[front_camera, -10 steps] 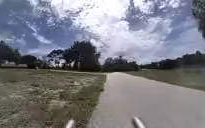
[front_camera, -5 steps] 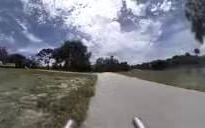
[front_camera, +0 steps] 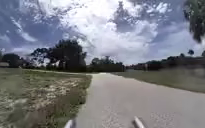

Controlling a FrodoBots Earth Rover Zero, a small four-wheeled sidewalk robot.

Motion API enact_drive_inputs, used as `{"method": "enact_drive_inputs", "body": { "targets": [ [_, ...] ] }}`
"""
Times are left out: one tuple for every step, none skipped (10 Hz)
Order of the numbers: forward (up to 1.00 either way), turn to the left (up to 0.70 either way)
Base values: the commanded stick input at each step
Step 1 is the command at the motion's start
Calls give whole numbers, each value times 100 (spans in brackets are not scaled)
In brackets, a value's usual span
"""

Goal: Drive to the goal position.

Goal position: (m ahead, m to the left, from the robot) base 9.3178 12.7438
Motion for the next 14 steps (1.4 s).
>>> {"method": "enact_drive_inputs", "body": {
  "targets": [
    [85, 0],
    [85, 0],
    [85, 0],
    [85, 0],
    [85, 0],
    [85, 0],
    [85, 0],
    [85, 0],
    [85, 0],
    [85, 0],
    [85, 0],
    [85, 0],
    [85, 0],
    [85, 0]
  ]
}}
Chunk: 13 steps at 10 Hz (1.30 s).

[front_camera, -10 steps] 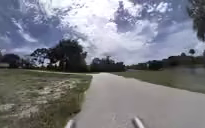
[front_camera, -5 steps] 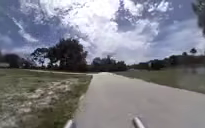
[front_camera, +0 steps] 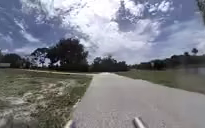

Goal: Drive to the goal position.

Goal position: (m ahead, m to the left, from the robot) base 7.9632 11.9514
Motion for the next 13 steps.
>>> {"method": "enact_drive_inputs", "body": {
  "targets": [
    [85, 0],
    [85, 0],
    [85, 0],
    [85, 0],
    [85, 0],
    [85, 0],
    [85, 0],
    [85, 0],
    [85, 0],
    [85, 0],
    [85, 0],
    [85, 0],
    [85, 0]
  ]
}}
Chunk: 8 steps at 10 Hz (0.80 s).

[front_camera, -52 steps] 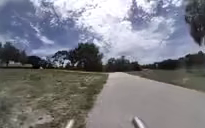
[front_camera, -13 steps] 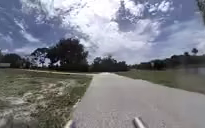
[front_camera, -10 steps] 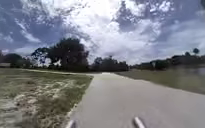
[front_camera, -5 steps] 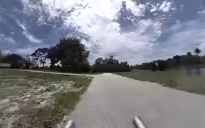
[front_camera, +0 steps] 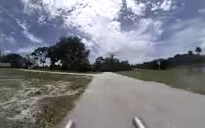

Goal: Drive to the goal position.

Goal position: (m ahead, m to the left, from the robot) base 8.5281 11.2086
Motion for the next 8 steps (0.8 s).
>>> {"method": "enact_drive_inputs", "body": {
  "targets": [
    [85, 0],
    [85, 0],
    [85, 0],
    [85, 0],
    [85, 0],
    [85, 0],
    [85, 0],
    [85, 0]
  ]
}}
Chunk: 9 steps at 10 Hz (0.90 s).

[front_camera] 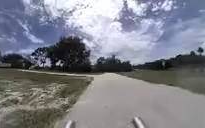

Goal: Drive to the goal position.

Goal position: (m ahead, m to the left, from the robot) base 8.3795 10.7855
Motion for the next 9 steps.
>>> {"method": "enact_drive_inputs", "body": {
  "targets": [
    [85, 0],
    [85, 0],
    [85, 0],
    [85, 0],
    [85, 0],
    [85, 0],
    [85, 0],
    [85, 0],
    [85, 0]
  ]
}}
